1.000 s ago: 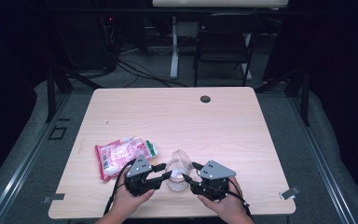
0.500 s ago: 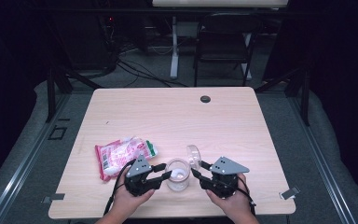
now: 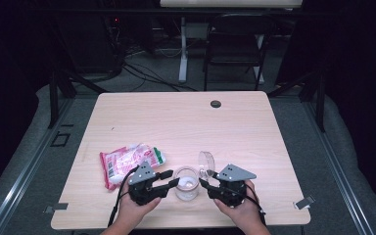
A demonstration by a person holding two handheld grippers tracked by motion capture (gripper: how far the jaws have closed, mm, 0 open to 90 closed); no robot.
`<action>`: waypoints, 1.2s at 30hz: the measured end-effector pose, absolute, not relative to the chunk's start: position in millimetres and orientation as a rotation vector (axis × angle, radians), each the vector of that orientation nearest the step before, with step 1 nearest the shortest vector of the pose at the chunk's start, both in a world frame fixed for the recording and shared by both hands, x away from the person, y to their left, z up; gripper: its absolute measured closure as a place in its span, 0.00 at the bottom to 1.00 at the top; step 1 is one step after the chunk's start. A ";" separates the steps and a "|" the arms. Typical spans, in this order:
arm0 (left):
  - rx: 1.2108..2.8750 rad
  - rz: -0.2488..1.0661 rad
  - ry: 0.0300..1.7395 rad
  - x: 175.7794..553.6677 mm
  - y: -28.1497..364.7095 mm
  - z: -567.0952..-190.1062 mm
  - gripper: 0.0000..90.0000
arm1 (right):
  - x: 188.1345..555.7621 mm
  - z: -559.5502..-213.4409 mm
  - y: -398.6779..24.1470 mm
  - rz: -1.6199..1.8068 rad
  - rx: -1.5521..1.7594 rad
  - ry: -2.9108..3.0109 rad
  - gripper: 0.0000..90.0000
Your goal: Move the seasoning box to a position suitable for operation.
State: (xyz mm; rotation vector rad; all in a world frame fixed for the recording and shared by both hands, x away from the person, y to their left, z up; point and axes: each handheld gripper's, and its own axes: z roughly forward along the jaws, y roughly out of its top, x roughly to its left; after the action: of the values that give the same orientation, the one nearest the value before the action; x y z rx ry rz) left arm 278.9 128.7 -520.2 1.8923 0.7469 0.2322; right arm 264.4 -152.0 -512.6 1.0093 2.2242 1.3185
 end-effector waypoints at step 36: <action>1.955 0.313 0.805 273.4 139.1 -533.5 0.64 | 301.2 -521.0 -156.4 1.449 1.088 2.216 0.82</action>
State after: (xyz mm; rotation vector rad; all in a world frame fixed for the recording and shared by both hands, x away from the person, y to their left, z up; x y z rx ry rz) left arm 273.4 139.1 -533.5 1.9548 0.8051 0.3132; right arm 301.2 -156.4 -521.0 1.0880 2.2163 1.4494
